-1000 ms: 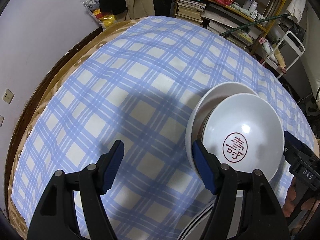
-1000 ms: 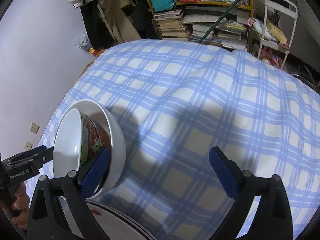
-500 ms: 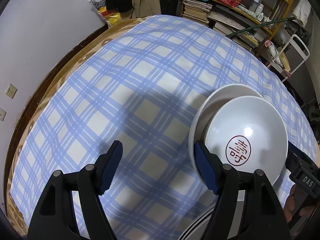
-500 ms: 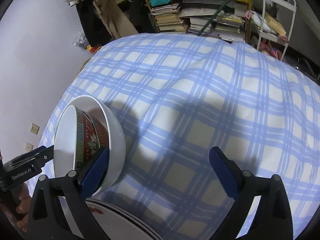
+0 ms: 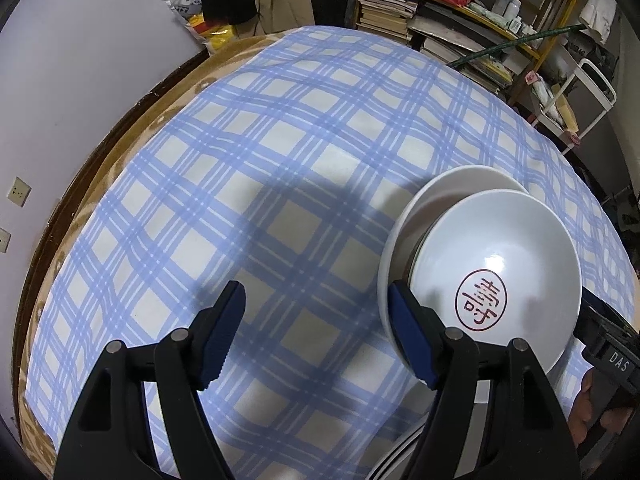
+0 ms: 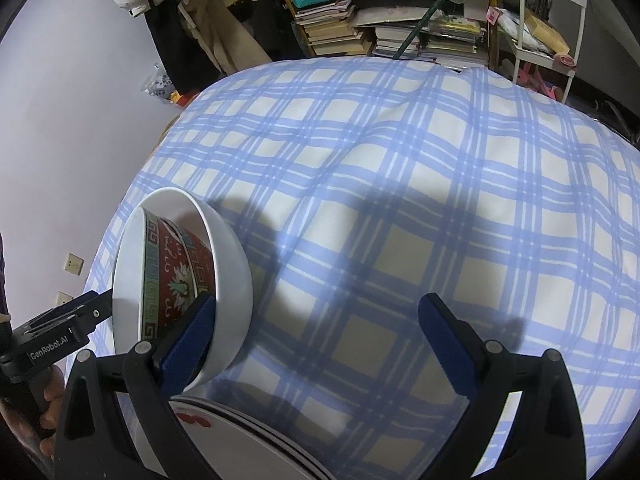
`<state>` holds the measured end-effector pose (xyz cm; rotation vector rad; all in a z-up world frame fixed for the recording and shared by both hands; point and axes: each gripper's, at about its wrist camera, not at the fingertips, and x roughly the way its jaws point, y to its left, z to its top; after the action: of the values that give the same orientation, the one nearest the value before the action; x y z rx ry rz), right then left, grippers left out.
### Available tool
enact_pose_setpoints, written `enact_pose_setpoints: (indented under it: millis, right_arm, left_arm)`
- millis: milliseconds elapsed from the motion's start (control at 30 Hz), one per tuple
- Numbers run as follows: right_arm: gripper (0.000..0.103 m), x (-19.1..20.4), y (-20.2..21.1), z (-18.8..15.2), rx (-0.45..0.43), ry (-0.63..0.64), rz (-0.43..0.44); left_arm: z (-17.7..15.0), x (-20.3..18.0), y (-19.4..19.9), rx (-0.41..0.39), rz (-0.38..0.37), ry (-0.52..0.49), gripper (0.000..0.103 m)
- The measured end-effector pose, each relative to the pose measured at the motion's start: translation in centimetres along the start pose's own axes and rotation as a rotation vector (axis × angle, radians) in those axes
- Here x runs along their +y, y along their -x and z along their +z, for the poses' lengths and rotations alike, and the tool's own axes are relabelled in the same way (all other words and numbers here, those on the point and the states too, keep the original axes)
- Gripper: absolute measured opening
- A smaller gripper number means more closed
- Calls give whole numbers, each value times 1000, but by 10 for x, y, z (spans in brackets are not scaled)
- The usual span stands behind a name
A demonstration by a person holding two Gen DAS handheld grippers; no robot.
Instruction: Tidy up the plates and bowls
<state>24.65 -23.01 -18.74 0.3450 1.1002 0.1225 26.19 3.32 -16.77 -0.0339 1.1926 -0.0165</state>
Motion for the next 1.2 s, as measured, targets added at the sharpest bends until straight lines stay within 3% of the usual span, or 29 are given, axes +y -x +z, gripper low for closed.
enact_pose_setpoints:
  millis: [100,167,267,433,500,633,700,1200]
  right_arm:
    - [103,1,0,0,3,3,-3]
    - [101,2,0,0,5,2,-2]
    - [92,7,3,0,3,19,0]
    - [65,16,7,0,9,33,21]
    - [57,19,8,1,16,47,26]
    - [28,30,8,1,25,75,49]
    - [21,32,8,0,25,75,55]
    - [17,33,-2,5,60,18,67]
  left_arm:
    - [2,-1,-1,11,4,-6,70]
    - [3,-3,0,19,-17,-10,61]
    - [3,-9,1,25,-42,-10,44]
    - [3,-18,3,22,-64,-37,25]
    - [3,-24,3,29,-111,-51,4]
    - [2,-34,4,14,-79,-63,4]
    - [2,-33,3,18,-79,-60,4]
    - [10,-26,-8,59,-114,-11,4]
